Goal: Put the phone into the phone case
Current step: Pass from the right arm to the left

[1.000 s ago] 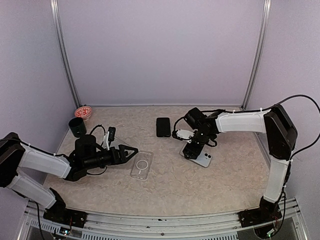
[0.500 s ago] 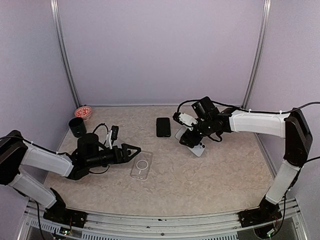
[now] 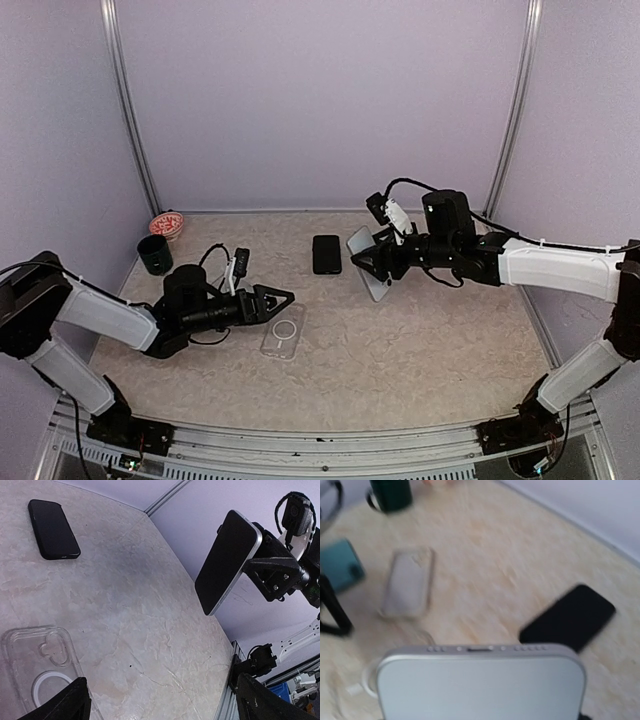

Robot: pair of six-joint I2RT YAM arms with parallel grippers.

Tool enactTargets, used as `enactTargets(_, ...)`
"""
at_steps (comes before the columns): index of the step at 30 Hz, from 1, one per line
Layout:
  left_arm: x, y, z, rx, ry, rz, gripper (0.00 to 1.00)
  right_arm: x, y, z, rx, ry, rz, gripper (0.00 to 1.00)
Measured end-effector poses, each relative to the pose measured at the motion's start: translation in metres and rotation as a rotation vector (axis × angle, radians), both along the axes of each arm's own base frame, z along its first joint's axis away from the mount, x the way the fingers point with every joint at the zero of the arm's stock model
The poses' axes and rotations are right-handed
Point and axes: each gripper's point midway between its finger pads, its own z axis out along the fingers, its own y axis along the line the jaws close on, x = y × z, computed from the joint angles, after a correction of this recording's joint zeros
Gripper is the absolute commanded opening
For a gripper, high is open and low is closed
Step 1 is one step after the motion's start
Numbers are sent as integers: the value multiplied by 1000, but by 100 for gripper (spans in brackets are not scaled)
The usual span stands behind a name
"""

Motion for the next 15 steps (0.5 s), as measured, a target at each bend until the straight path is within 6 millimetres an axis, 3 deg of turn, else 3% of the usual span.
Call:
enactTargets(7, -9, -13, 11, 9, -106, -43, 99, 3, 6, 21, 169, 71, -52, 70)
enactTargets(15, -5, -32, 36, 38, -257, -27, 98, 8, 6, 27, 348, 241, -175, 69)
